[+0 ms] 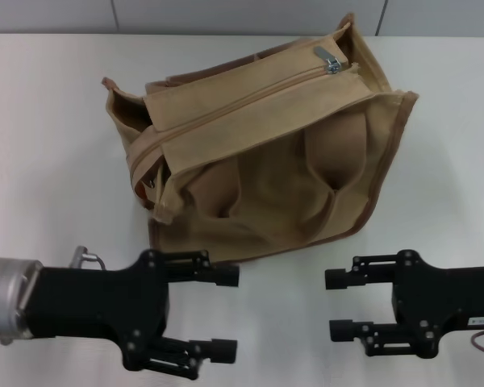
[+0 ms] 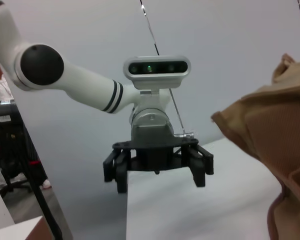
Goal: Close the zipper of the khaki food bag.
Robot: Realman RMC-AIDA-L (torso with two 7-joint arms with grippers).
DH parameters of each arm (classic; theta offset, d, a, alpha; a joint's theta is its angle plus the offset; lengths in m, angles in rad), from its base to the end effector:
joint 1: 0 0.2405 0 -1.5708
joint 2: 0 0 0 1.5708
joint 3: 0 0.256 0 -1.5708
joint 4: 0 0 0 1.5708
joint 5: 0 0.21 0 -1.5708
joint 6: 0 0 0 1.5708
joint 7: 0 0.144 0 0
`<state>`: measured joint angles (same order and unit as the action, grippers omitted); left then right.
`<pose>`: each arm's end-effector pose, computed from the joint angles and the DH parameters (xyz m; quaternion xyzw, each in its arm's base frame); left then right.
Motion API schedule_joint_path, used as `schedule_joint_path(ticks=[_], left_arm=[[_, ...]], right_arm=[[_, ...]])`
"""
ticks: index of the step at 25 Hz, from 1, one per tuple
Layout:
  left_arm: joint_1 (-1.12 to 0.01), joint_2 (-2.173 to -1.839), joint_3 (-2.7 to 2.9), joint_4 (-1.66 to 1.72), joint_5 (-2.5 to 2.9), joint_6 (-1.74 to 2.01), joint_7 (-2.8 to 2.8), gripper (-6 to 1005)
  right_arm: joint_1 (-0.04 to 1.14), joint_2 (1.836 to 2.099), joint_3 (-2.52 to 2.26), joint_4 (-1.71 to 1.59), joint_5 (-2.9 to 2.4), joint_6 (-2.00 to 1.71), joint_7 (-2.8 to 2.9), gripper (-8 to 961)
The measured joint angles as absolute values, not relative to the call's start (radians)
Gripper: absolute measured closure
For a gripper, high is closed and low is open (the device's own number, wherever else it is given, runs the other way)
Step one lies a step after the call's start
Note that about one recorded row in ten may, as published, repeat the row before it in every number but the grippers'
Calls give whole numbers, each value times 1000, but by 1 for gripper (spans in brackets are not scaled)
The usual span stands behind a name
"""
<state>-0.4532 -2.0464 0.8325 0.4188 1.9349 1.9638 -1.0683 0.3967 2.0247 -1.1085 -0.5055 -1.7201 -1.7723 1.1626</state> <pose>-0.2577 0.2347 -0.0203 0.9259 0.1163 0.3518 0.0738 0.2660 0.2462 -0.0301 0.9437 -0.1456 -0.2946 0.0385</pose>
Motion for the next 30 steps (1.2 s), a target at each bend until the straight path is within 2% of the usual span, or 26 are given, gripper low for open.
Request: schedule_joint_path(ticks=[7,30], left_arm=[[-433,-2063,833,414,1948,1859,-1025,172],[-427,-2054,828,405,1950,1843,-1052,172]], right_arm=[[404,2038,-1105,-495,-1736,-1746,1133,329],[408,2060,-1104,-491,-1737,-1704,1111,329]])
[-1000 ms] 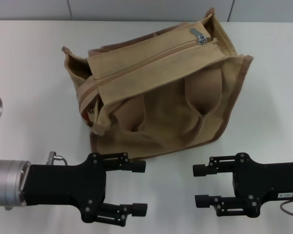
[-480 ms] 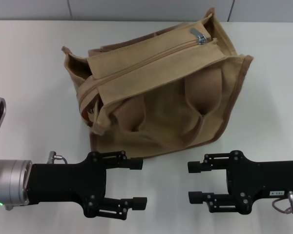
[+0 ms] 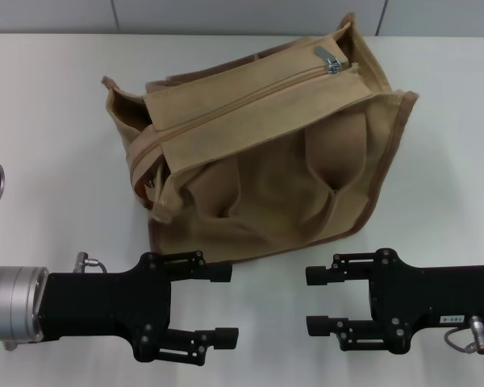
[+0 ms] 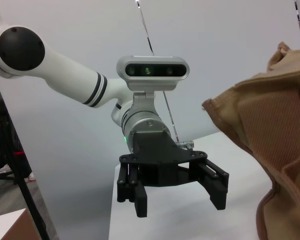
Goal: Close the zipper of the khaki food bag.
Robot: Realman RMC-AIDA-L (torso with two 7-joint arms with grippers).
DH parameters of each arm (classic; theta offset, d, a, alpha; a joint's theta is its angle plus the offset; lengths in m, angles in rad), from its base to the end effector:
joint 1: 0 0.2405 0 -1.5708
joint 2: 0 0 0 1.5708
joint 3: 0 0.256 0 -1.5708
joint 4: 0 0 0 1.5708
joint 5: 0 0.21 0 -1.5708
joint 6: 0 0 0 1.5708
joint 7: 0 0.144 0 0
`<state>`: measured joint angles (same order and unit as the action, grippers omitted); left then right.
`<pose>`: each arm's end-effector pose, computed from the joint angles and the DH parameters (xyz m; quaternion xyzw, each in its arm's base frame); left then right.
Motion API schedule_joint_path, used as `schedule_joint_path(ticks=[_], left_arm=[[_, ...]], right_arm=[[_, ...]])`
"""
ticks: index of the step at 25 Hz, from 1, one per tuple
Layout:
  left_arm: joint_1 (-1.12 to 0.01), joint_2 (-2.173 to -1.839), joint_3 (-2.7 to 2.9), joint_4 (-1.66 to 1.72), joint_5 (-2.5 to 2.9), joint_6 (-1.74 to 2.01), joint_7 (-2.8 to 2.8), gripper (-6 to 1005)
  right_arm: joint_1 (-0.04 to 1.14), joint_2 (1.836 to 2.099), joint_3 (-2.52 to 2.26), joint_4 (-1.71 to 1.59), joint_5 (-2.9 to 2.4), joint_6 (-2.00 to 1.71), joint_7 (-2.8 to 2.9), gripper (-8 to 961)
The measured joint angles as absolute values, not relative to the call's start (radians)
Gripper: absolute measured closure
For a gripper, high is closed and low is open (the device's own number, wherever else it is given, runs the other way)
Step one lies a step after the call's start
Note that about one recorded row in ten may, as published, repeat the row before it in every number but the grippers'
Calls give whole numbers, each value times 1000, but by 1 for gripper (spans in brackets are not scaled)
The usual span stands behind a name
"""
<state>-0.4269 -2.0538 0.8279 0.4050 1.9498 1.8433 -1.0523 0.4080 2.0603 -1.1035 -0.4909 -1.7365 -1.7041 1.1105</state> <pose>-0.2730 0.2363 -0.0328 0.9360 0.1442 0.3199 0.0290 0.2623 0.2498 -0.0476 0.9482 -0.1329 -0.2878 0.0190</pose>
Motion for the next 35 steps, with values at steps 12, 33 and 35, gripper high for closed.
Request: schedule_joint_path(ticks=[12,33,35], left_arm=[[-425,-2054,829,405,1950,1844,-1052,172],[-425,-2054,828,405,1950,1845,-1052,172],[-425,-2054,828,405,1950,1845,-1052,172]], right_arm=[[406,2060,-1104,-491,-1735,-1705,1111,329],[408,2060,-1104,-491,-1732,-1708,1111,329],[408,2060,-1104,-491,-1732,-1708,1111,329]])
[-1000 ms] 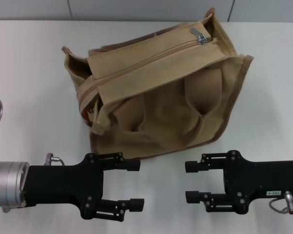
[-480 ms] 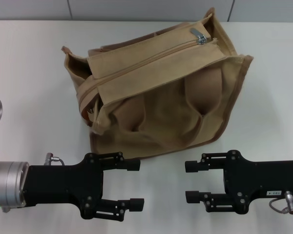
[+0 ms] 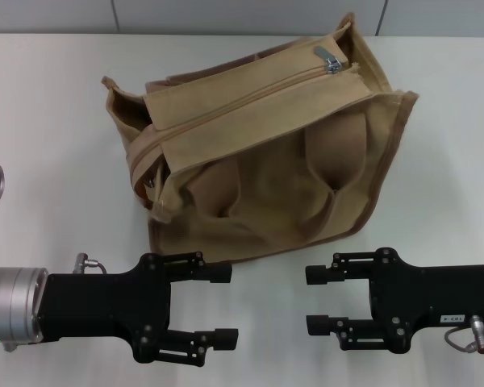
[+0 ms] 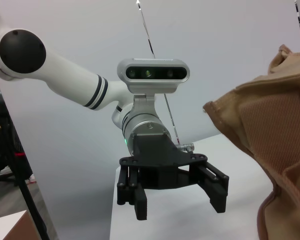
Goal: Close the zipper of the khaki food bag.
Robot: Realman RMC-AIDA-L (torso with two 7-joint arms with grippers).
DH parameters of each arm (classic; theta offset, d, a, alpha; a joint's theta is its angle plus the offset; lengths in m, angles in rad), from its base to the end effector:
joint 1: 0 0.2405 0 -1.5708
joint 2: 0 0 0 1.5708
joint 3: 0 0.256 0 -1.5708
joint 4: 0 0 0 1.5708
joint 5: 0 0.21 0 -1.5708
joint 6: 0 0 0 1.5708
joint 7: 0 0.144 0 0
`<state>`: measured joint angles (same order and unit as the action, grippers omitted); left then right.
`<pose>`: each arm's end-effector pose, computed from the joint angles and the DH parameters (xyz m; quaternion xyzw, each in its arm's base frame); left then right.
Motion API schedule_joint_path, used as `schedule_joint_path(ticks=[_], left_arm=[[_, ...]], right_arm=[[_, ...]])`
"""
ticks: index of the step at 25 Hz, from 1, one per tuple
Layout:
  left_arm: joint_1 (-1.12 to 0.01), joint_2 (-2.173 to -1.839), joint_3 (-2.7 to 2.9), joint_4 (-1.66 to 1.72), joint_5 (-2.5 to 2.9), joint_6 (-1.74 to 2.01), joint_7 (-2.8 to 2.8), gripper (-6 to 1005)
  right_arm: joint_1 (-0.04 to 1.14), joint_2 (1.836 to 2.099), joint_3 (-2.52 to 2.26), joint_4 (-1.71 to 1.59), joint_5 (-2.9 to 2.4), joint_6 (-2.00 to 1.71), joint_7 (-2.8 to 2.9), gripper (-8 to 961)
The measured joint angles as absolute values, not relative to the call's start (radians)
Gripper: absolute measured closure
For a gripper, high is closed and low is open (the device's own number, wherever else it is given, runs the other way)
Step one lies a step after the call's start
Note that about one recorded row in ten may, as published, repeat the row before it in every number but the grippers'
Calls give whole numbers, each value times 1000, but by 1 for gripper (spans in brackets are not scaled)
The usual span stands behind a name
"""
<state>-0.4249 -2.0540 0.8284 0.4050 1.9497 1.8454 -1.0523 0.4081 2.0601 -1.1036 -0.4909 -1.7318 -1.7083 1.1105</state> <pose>-0.2732 0.2355 -0.0327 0.9356 0.1448 0.3205 0.0297 0.2616 0.2498 -0.0471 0.9474 -0.1324 -0.2907 0.0193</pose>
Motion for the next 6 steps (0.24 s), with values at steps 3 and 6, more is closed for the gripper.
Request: schedule_joint_path(ticks=[3,6], left_arm=[[-425,-2054,828,405,1950,1845,-1052,172],[-425,-2053,827,405,1950,1845,-1050,172]], right_arm=[[408,2060,-1103,-491,-1732,-1709,1111,329],[408,2060,-1103,-491,-1732,-1709,1111,329]])
